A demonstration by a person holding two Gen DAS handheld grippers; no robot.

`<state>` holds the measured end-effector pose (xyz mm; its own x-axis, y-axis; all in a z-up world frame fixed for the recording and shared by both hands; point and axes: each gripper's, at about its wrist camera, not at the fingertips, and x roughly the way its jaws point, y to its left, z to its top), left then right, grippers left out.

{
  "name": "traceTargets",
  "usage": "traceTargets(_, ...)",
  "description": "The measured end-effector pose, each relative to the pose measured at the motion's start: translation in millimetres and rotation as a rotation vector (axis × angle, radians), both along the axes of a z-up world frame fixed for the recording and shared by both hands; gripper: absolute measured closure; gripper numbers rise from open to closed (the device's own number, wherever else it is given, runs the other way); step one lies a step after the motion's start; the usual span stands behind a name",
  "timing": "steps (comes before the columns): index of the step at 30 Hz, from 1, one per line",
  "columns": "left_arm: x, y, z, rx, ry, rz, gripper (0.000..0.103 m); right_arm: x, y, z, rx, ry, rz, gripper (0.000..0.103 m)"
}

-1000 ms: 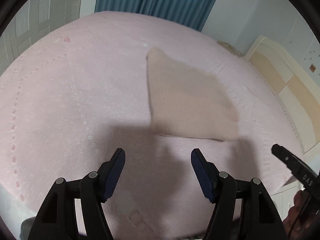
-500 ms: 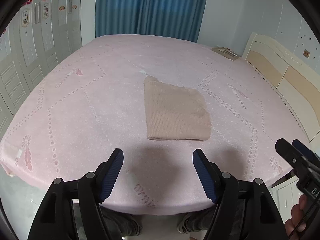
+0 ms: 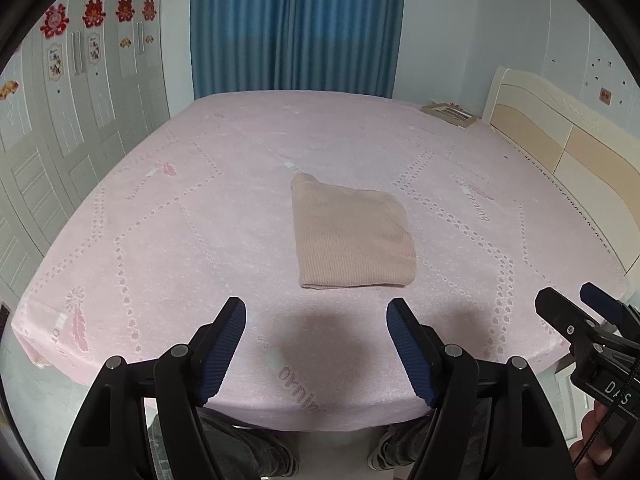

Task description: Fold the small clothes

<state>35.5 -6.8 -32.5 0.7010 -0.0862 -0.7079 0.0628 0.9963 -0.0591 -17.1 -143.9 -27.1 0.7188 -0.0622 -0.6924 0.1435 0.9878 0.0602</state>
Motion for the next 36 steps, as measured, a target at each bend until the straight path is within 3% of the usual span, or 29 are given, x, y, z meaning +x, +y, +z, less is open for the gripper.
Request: traceTargets(36, -2.2, 6.3, 3.2, 0.005, -0.007, 0.017, 0.031, 2.6, -0.9, -4.7, 0.031, 0.013, -0.014, 0.010)
